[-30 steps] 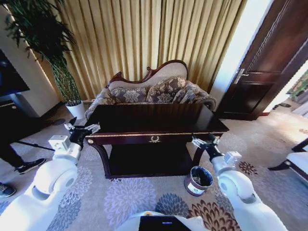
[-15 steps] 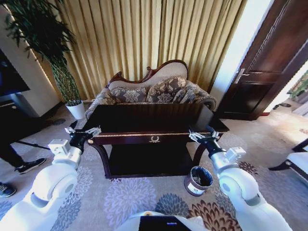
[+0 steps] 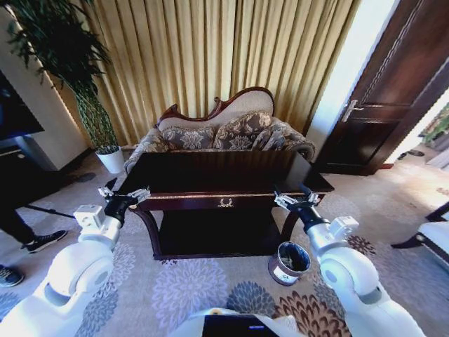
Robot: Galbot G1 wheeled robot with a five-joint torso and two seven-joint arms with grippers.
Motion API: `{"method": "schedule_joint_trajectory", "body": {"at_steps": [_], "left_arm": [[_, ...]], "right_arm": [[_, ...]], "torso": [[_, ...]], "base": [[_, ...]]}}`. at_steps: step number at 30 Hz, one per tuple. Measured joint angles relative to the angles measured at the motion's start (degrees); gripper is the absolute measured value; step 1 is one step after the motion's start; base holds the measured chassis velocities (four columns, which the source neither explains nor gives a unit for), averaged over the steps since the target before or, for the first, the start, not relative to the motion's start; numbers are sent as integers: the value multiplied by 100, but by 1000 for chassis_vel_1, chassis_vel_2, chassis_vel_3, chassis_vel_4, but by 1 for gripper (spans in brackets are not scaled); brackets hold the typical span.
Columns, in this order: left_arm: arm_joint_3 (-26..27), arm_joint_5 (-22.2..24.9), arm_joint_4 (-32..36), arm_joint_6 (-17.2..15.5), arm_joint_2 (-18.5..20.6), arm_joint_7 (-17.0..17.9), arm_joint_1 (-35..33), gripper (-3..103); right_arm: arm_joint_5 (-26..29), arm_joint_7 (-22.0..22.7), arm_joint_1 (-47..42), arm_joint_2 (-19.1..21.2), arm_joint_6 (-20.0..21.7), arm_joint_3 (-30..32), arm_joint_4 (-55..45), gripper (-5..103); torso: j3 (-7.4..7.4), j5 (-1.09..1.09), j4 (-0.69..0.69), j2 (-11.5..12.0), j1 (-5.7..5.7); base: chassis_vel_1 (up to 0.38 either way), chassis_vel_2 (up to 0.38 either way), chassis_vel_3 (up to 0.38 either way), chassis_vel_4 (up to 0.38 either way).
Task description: Move to the front of the table and place the trash on the table into the trash bin.
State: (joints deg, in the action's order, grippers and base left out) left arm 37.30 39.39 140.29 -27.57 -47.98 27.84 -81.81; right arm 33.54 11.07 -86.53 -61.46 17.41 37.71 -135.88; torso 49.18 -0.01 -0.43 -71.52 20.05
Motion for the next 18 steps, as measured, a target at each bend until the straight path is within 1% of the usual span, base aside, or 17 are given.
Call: {"method": "schedule_joint_trajectory", "body": {"at_steps": [5,14,18], "left_arm": [[-59,-49,4,10,8,-5,-36,100],[-125,-84,-29,22,44,-9,5,100],[-126,-93,-42,33,32,-18,-8,100]], "right_arm": [[-50,-3,-52,-55,-14,28,4,100],[-98,-8,-111,-87,-52,47,21,100],[-107,-8,-103,-99,-55,47,33,100]], "torso": [[0,0,0,0,0],[-2,0,0,-2,-5],[-1,0,-1,-2,-4]], "base": [[156,-163,-169,159],[221,-240,-211,215],[180,-184,-176,186]]}}
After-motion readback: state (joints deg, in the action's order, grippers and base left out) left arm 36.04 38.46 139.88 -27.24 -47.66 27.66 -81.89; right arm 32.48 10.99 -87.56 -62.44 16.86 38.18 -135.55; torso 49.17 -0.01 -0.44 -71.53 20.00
